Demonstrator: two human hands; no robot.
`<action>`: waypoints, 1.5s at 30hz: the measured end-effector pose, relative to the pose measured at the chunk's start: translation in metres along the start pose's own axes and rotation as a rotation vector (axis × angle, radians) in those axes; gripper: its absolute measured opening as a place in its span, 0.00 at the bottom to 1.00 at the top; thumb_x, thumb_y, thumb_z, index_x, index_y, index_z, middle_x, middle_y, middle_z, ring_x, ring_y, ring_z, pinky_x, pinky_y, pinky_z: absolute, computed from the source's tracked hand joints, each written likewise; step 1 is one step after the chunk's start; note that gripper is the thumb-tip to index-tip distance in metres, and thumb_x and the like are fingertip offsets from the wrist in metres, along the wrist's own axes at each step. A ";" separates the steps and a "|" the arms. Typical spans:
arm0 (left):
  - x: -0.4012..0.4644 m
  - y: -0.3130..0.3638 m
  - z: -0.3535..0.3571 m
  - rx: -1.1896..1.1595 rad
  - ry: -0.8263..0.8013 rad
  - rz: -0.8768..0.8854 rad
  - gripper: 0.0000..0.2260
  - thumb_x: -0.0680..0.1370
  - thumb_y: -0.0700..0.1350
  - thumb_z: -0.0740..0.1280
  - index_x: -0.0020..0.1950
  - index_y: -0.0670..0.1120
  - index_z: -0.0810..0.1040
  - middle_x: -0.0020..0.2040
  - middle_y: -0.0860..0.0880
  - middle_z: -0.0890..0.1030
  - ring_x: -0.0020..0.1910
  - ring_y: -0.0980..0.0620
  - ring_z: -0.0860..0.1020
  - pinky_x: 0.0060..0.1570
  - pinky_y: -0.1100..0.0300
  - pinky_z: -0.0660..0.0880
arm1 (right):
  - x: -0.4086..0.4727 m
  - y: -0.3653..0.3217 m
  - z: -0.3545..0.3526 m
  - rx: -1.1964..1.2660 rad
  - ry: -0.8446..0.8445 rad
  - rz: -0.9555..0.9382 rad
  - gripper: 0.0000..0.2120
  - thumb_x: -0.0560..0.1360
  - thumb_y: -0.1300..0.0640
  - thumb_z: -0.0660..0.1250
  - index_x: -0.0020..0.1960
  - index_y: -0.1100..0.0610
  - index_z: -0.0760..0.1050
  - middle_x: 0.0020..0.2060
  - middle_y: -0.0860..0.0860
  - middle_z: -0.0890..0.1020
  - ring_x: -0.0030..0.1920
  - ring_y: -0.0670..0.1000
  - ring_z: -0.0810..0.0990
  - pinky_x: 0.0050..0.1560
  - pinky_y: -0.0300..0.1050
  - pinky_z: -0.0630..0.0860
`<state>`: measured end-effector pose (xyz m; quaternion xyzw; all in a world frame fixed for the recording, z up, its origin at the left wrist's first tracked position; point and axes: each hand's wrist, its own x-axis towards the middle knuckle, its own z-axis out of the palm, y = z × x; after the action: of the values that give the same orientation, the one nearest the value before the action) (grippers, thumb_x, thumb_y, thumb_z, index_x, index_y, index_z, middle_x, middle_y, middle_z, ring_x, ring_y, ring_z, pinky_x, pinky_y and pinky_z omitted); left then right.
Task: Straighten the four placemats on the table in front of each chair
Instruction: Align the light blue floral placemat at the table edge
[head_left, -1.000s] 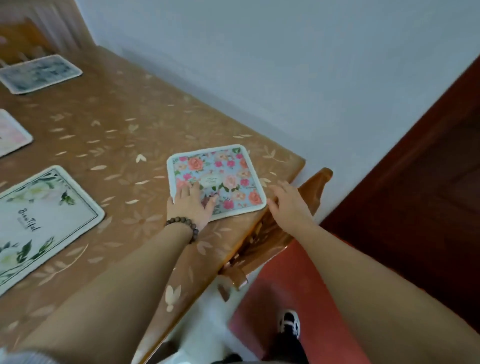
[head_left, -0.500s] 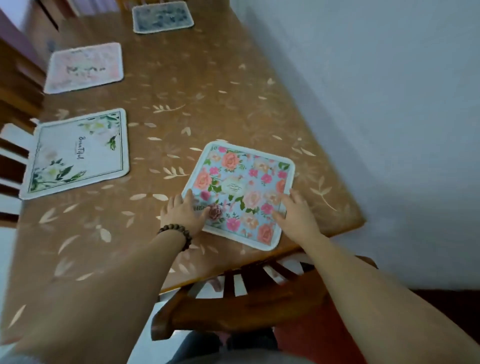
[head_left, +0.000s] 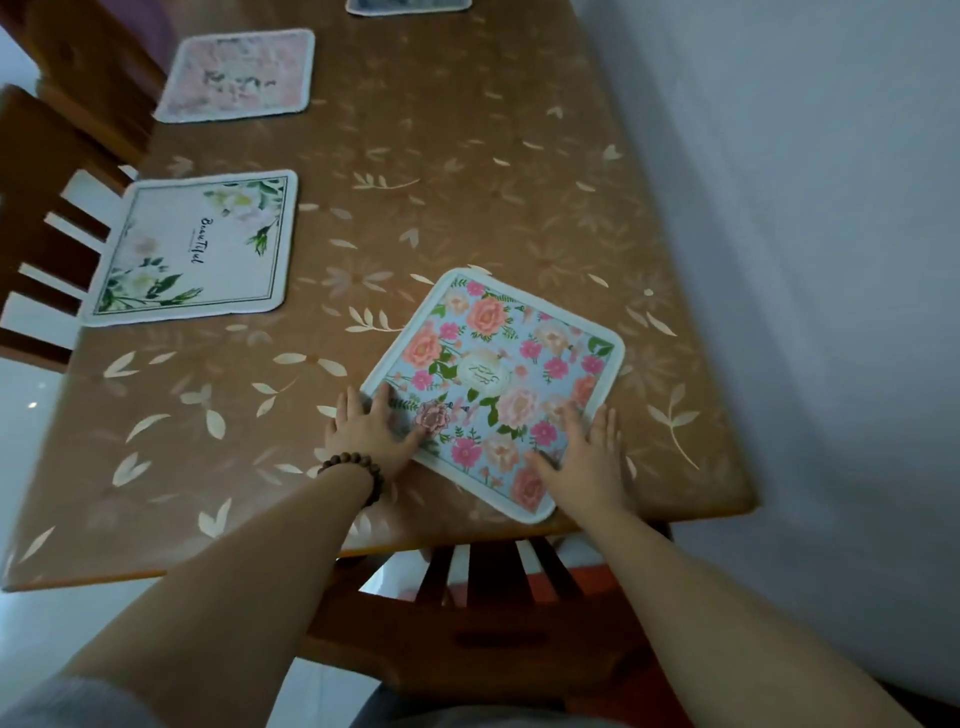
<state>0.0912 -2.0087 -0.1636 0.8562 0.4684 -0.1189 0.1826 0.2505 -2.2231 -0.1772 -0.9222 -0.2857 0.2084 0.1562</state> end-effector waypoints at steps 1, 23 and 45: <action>-0.001 0.000 0.002 0.011 0.024 0.001 0.37 0.71 0.69 0.58 0.75 0.54 0.54 0.76 0.42 0.52 0.75 0.42 0.50 0.70 0.43 0.55 | 0.003 0.001 0.001 0.001 0.002 -0.005 0.41 0.73 0.34 0.60 0.77 0.49 0.45 0.75 0.63 0.43 0.75 0.59 0.37 0.74 0.55 0.43; -0.033 -0.038 0.004 0.045 0.110 0.152 0.30 0.73 0.62 0.57 0.73 0.52 0.59 0.65 0.47 0.71 0.64 0.46 0.67 0.62 0.48 0.63 | 0.126 -0.038 -0.023 -0.157 -0.138 -0.176 0.37 0.76 0.36 0.55 0.77 0.49 0.44 0.76 0.62 0.44 0.75 0.60 0.41 0.74 0.57 0.45; 0.190 -0.013 -0.059 0.128 -0.057 0.354 0.43 0.67 0.73 0.58 0.75 0.58 0.46 0.78 0.49 0.44 0.75 0.48 0.43 0.70 0.39 0.48 | -0.001 -0.070 0.050 0.146 0.026 0.101 0.55 0.61 0.28 0.65 0.71 0.37 0.29 0.75 0.53 0.35 0.74 0.55 0.35 0.72 0.59 0.51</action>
<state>0.1827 -1.8332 -0.1838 0.9313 0.2967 -0.1389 0.1591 0.1937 -2.1607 -0.1912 -0.9243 -0.2206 0.2242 0.2161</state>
